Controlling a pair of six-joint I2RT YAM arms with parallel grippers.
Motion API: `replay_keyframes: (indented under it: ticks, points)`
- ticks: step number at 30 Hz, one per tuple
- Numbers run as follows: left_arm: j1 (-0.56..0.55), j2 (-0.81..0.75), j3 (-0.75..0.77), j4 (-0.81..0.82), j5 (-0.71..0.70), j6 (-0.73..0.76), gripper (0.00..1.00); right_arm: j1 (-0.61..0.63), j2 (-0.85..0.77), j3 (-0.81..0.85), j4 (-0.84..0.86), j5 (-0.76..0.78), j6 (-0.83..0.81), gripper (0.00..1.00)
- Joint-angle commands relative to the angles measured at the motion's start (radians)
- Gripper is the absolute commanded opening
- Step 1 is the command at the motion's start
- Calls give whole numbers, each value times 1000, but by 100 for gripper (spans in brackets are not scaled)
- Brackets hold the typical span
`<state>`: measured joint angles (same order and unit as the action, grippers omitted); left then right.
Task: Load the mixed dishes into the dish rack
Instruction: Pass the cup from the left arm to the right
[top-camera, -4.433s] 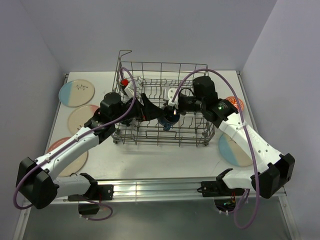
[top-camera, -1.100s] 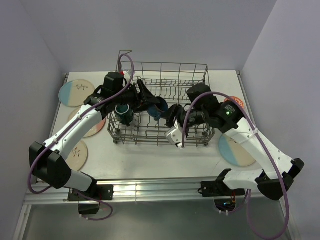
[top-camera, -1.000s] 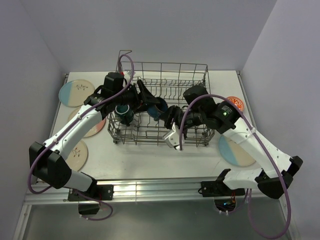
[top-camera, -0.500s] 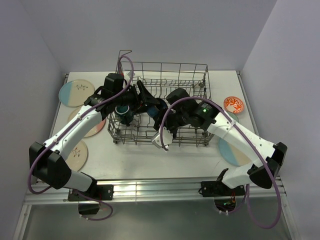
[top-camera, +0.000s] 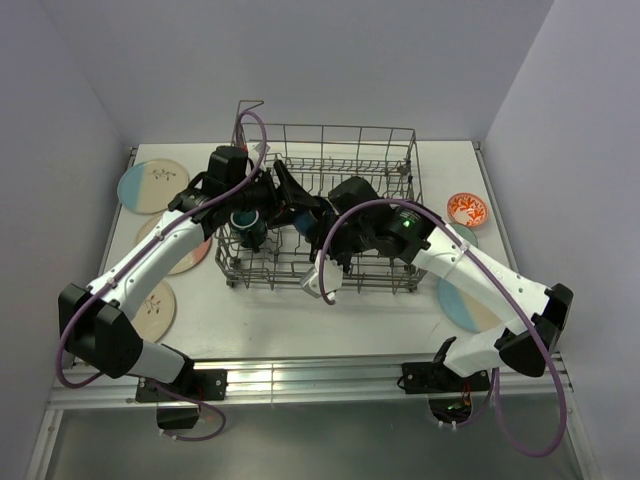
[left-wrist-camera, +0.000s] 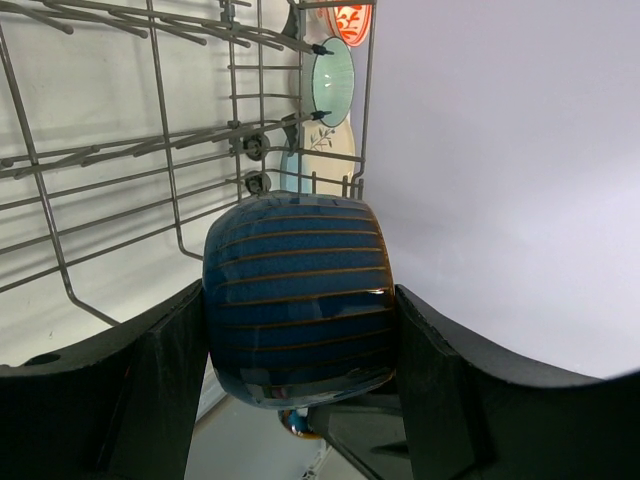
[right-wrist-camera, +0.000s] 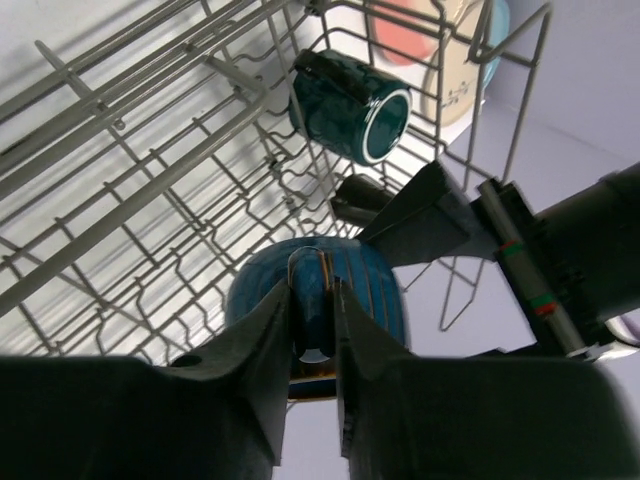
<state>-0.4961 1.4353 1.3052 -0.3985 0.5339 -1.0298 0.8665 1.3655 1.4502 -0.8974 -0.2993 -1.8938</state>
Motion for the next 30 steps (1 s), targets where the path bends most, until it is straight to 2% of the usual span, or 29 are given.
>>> replay_keyframes:
  ticks: [1, 6, 10, 17, 30]
  points:
    - [1, -53, 8, 81, 54, -30, 9, 5, 4, -7, 49, 22, -22, 19]
    - [1, -62, -15, 107, 58, -46, 12, 5, -17, -24, 75, -1, 13, 7]
    - [2, -69, -35, 139, 64, -67, 19, -6, -28, -13, 89, -37, 73, 1]
    - [10, -81, -75, 205, 71, -107, 39, -58, -36, 7, 106, -103, 174, 0]
    - [36, -92, -95, 299, 41, -168, 63, -150, -75, -19, 137, -244, 325, 0]
